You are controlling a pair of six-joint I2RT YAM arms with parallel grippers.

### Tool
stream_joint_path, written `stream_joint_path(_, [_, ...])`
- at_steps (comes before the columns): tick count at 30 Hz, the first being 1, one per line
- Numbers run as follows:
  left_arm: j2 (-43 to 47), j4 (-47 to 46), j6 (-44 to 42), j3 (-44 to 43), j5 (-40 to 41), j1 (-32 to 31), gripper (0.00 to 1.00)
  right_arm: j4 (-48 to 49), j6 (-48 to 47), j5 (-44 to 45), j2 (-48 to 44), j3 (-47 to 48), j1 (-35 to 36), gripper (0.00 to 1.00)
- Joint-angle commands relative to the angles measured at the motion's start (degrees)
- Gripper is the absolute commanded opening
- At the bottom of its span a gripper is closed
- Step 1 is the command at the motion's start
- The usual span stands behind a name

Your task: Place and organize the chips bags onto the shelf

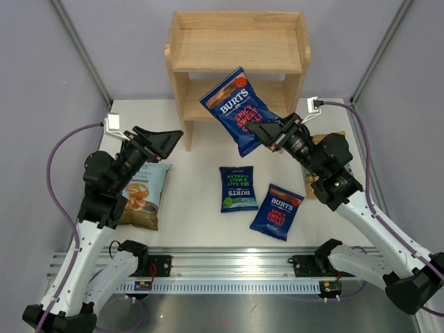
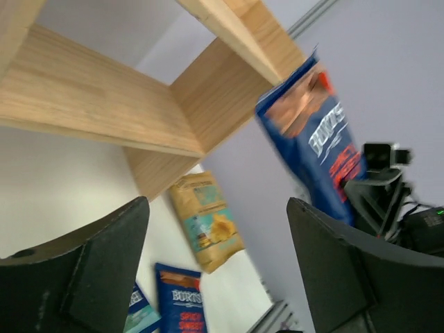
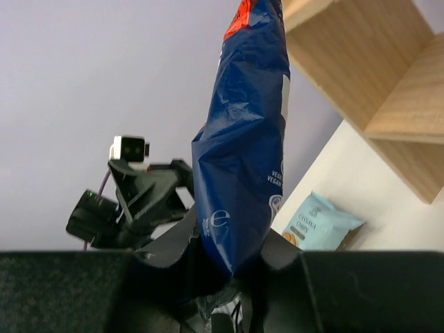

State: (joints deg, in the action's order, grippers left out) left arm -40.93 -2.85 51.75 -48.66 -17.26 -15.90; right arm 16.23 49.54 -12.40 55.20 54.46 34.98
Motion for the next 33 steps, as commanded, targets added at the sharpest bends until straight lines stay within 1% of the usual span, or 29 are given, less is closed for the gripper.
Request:
stream_joint_path(1, [0.3, 11.0, -8.7, -4.5, 1.3, 0.2, 0.86, 0.6, 1.0, 3.4, 2.6, 6.7, -1.6, 0.12])
stream_joint_path(4, [2.6, 18.4, -12.5, -5.7, 3.6, 0.2, 0.89, -1.2, 2.8, 5.6, 6.1, 11.5, -3.0, 0.12])
stream_joint_path(6, [4.7, 22.0, -16.2, -6.7, 5.7, 0.1, 0.96, -1.6, 4.9, 6.8, 9.8, 15.6, -4.1, 0.11])
stream_joint_path(7, [5.2, 26.2, -17.5, -8.2, 6.5, 0.2, 0.99, -1.8, 5.3, 7.6, 11.2, 18.2, -4.3, 0.11])
stream_joint_path(9, [6.6, 30.3, -22.0, -10.0, 8.6, 0.2, 0.99, -2.1, 6.2, 10.2, 15.5, 21.1, -4.3, 0.11])
stream_joint_path(10, [6.8, 34.2, -23.3, -11.7, 9.5, 0.2, 0.99, -1.6, 6.5, 10.8, 16.9, 22.4, -4.3, 0.1])
stream_joint_path(11, [7.3, 35.9, -25.9, -12.4, 10.1, 0.2, 0.99, -1.3, 6.9, 12.0, 19.6, 24.7, -4.3, 0.09])
stream_joint_path(14, [9.4, 40.7, -29.7, -13.9, 12.4, 0.2, 0.99, -1.1, 8.4, 16.9, 24.2, 28.9, -4.3, 0.08])
stream_joint_path(18, [12.0, 43.2, -33.2, -12.7, 15.9, 0.1, 0.99, -0.8, 10.7, 20.6, 30.3, 33.7, -4.2, 0.07])
stream_joint_path(19, [12.8, 43.9, -33.7, -12.3, 16.7, 0.2, 0.99, -1.1, 11.4, 21.4, 31.4, 36.1, -4.0, 0.07])
stream_joint_path(20, [13.1, 44.2, -34.5, -11.7, 17.0, 0.2, 0.99, -1.5, 11.3, 23.4, 33.6, 37.3, -3.7, 0.06])
stream_joint_path(21, [13.6, 44.2, -34.8, -10.6, 19.3, 0.1, 0.99, -2.2, 10.7, 24.5, 34.7, 38.5, -3.3, 0.06])
stream_joint_path(23, [14.8, 44.1, -34.9, -8.9, 20.2, 0.1, 0.99, -2.7, 9.7, 27.5, 37.2, 41.8, -1.9, 0.07])
stream_joint_path(25, [15.5, 43.2, -34.9, -6.6, 20.3, 0.1, 0.99, -3.2, 8.5, 30.4, 38.2, 43.8, -1.0, 0.07])
stream_joint_path(29, [15.9, 42.5, -34.7, -3.8, 20.2, 0.0, 0.99, -6.2, 9.3, 32.7, 39.7, 46.0, -1.7, 0.08])
stream_joint_path(33, [15.6, 41.5, -34.8, -1.8, 20.2, -0.9, 0.99, -9.8, 11.8, 32.1, 39.2, 46.8, -4.1, 0.09])
